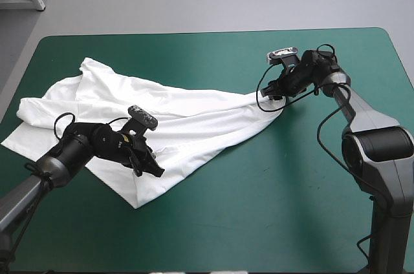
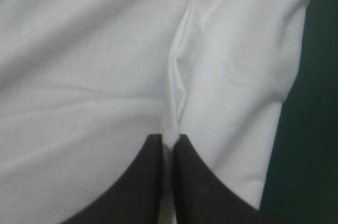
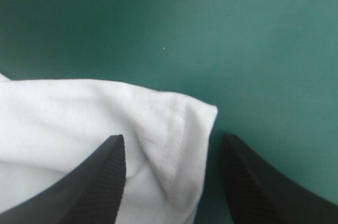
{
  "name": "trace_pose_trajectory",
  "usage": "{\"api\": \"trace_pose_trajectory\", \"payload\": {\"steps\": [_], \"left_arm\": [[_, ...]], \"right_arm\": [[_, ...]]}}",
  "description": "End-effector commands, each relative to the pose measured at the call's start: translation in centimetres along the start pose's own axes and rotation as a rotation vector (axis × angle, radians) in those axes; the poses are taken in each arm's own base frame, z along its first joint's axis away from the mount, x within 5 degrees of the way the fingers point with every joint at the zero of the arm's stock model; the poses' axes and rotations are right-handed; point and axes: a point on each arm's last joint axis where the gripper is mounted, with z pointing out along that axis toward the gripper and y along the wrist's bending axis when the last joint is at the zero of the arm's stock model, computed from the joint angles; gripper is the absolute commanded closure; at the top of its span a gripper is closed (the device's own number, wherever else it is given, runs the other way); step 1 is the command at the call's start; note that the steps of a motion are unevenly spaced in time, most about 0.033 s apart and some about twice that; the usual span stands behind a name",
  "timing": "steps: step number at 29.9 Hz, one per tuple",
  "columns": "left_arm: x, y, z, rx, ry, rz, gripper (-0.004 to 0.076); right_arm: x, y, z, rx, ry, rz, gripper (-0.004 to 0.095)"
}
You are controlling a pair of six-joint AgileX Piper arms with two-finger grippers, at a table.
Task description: Fold the cloth
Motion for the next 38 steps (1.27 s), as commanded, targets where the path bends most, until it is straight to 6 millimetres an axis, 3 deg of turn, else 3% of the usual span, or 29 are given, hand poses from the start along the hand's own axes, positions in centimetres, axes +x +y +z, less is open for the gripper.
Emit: {"api": "trace_pose_trajectory", "payload": {"steps": [1, 6, 11, 15, 21, 27, 31, 34, 38], "left_arm": [[-1.1, -0.1, -1.5, -0.013, -0.085, 0.000, 0.0705], [-1.1, -0.1, -1.5, -0.015, -0.087, 0.001, 0.0705], [-1.3, 0.1, -1.7, -0.035, -0.110, 0.009, 0.0705], [-2.7, 0.9, -2.7, -0.119, -0.173, 0.071, 0.0705], [-6.0, 3.3, -6.5, -0.277, -0.346, 0.068, 0.0704], [-8.0, 8.5, -13.1, -0.412, -0.531, -0.057, 0.0704], [-9.0, 10.3, -19.5, -0.466, -0.718, -0.118, 0.0704], [-9.9, 9.8, -24.8, -0.488, -0.867, -0.100, 0.0704], [-10.6, 7.2, -30.2, -0.481, -0.966, -0.017, 0.0705]], "right_arm": [[-1.4, 0.1, -2.7, 0.013, -0.076, -0.010, 0.0539], [-1.3, 0.1, -2.7, 0.009, -0.060, -0.054, 0.0903], [-2.7, 0.3, -4.8, 0.012, -0.099, -0.071, 0.0923], [-4.7, 0.9, -9.4, 0.029, -0.207, -0.098, 0.0923], [-6.9, 2.6, -18.7, 0.037, -0.423, -0.122, 0.0923], [-6.6, 4.3, -26.9, 0.046, -0.591, -0.158, 0.0923], [-5.2, 5.7, -33.1, 0.078, -0.730, -0.189, 0.0923], [-3.8, 6.7, -37.4, 0.099, -0.832, -0.207, 0.0923], [-1.6, 8.3, -42.8, 0.090, -0.994, -0.220, 0.0923]]}}
